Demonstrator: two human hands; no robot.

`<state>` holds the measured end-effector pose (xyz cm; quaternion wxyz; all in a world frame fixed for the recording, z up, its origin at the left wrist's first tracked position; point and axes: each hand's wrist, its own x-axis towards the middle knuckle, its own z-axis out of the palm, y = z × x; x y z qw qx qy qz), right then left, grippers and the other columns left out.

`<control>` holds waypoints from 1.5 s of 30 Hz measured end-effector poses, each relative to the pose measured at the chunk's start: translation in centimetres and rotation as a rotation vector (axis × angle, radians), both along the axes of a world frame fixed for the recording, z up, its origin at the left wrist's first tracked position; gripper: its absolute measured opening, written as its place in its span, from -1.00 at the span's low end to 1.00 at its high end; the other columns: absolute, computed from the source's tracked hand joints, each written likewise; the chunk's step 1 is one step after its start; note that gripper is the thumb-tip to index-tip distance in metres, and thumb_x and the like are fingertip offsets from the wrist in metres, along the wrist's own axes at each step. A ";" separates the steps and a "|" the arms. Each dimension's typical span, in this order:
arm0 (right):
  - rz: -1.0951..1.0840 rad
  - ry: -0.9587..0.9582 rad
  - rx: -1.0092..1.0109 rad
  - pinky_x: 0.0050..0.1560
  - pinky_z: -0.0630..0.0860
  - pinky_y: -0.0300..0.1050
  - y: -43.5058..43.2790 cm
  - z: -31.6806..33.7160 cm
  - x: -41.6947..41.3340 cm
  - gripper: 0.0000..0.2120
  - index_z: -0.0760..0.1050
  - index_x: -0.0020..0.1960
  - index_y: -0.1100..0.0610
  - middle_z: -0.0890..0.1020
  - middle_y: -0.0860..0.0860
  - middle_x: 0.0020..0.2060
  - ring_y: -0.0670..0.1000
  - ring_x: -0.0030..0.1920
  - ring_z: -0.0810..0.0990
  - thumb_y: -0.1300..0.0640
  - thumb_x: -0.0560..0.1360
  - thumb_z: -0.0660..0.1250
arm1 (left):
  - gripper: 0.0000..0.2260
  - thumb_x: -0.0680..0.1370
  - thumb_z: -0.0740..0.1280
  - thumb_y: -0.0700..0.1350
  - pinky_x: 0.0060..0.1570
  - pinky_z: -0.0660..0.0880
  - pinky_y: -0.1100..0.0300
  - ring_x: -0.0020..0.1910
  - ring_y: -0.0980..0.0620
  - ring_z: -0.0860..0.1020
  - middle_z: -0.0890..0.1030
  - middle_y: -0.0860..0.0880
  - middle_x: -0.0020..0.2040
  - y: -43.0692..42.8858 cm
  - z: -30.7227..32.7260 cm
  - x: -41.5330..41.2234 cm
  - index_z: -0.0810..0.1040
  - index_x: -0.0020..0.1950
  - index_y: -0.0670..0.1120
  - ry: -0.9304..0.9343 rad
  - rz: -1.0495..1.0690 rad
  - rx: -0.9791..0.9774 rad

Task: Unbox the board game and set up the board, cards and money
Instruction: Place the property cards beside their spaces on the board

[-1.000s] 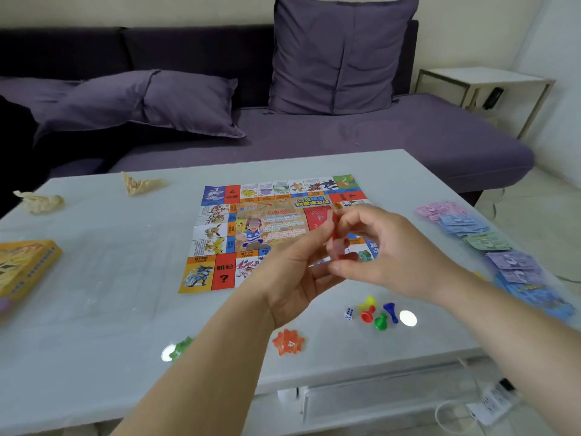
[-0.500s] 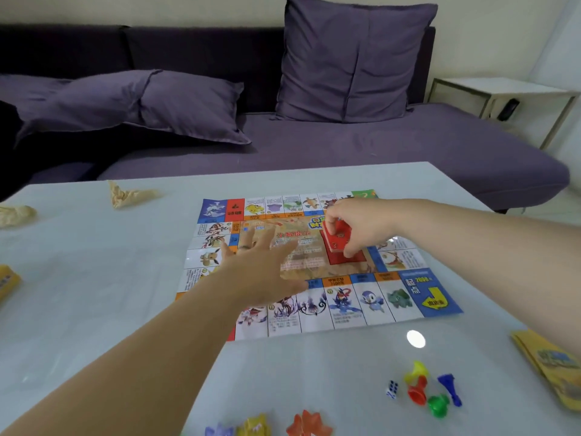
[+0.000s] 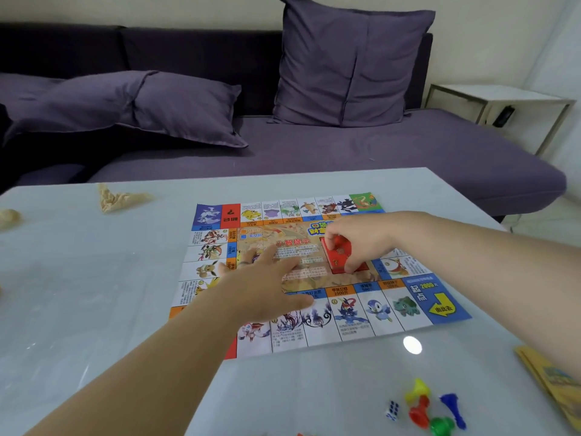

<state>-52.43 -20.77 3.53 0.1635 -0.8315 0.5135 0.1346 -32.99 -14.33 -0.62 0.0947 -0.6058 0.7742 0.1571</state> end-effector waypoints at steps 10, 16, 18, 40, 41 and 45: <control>-0.053 -0.189 -0.148 0.19 0.38 -0.12 3.4 2.8 -1.8 -0.46 0.34 0.32 -0.06 0.38 -0.06 0.30 -0.06 0.20 0.42 -0.02 0.41 0.45 | -0.33 0.43 0.11 0.44 0.39 -0.09 -0.37 0.53 -0.14 -0.13 -0.26 0.09 0.54 0.9 1.6 -0.7 0.03 0.49 0.30 0.025 0.021 -0.105; -0.090 -0.136 -0.122 0.23 0.40 -0.12 11.2 6.5 -7.0 -0.59 0.46 0.26 -0.03 0.52 -0.10 0.18 -0.06 0.20 0.48 -0.02 0.44 0.42 | -0.50 0.53 0.18 0.25 0.47 -0.04 -0.15 0.52 -0.11 -0.02 -0.12 0.05 0.54 5.4 5.2 -5.2 0.22 0.45 0.21 0.215 -0.018 -0.388; -0.115 -0.075 -0.115 0.19 0.40 -0.20 14.0 6.6 -9.6 -0.61 0.49 0.24 0.00 0.54 -0.13 0.09 -0.09 0.13 0.49 0.00 0.44 0.42 | -0.57 0.55 0.20 0.18 0.46 -0.02 -0.06 0.50 -0.08 0.05 -0.03 0.06 0.53 7.8 5.9 -7.5 0.29 0.41 0.18 0.280 -0.067 -0.471; -0.209 0.318 0.046 0.11 0.41 -0.10 19.3 3.8 -15.9 -0.34 0.22 0.46 0.15 0.40 0.07 0.32 0.07 0.22 0.45 0.01 0.47 0.41 | -0.47 0.61 0.11 0.14 0.44 -0.16 -0.22 0.53 -0.07 -0.03 -0.03 -0.03 0.56 17.0 2.2 -21.6 0.00 0.54 0.14 -0.002 -0.526 -0.033; -0.268 0.231 0.011 0.10 0.40 -0.13 19.2 4.6 -16.4 -0.41 0.28 0.44 0.16 0.43 0.06 0.32 0.05 0.17 0.48 0.04 0.49 0.38 | -0.47 0.61 0.12 0.15 0.44 -0.15 -0.21 0.53 -0.07 0.00 -0.01 -0.03 0.56 17.0 2.2 -21.7 0.03 0.53 0.13 -0.002 -0.521 -0.037; -0.545 -0.007 -0.155 -0.22 0.50 -0.16 19.3 7.1 -21.7 -0.71 0.58 0.08 0.33 0.65 0.22 -0.08 0.07 -0.21 0.61 0.12 0.48 0.36 | -0.54 0.60 0.14 0.11 0.43 0.11 -0.07 0.45 -0.09 0.18 0.12 -0.02 0.50 16.3 2.3 -22.1 0.18 0.49 0.09 0.072 -0.458 -0.124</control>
